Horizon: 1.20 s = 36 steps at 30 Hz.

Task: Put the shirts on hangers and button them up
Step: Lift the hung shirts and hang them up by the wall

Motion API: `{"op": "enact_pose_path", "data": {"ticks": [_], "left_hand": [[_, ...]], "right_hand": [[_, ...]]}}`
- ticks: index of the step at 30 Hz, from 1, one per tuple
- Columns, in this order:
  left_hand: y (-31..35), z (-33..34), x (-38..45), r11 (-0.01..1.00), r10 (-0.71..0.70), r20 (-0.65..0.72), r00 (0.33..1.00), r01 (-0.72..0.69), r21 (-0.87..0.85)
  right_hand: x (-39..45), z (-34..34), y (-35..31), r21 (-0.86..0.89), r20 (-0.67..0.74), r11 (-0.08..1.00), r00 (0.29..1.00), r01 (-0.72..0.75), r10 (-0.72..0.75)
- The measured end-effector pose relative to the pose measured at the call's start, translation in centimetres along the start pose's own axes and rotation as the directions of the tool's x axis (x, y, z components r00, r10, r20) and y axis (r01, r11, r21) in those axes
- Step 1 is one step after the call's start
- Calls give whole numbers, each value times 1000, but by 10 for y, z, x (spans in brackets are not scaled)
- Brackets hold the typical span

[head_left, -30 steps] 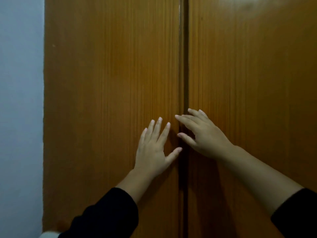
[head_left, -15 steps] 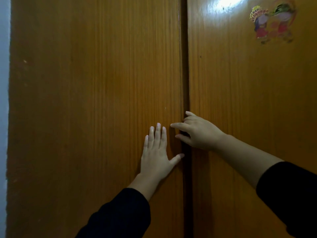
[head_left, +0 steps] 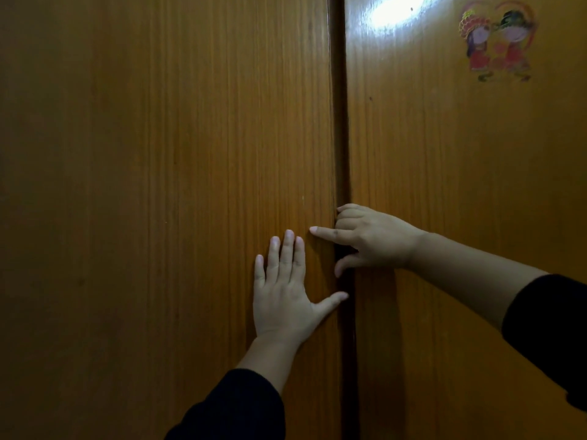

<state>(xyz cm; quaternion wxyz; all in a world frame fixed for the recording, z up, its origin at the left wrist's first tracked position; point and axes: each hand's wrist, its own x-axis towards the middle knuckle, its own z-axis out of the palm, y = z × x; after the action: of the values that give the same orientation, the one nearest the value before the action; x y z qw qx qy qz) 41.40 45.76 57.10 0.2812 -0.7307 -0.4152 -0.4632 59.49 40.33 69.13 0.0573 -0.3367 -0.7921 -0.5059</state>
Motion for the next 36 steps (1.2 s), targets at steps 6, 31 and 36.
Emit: {"op": "enact_pose_path", "data": {"ticks": [6,31,36], "left_hand": [[6,0,0,998,-57,-33,998,56,-17],[7,6,0,996,-73,-47,996,75,44],[6,6,0,997,-68,-36,997,70,42]], "right_hand": [[0,10,-2,-94,-121,995,992,22,-34],[2,20,7,-331,-255,931,935,155,-246],[3,15,4,-327,-234,934,946,142,-226]]}}
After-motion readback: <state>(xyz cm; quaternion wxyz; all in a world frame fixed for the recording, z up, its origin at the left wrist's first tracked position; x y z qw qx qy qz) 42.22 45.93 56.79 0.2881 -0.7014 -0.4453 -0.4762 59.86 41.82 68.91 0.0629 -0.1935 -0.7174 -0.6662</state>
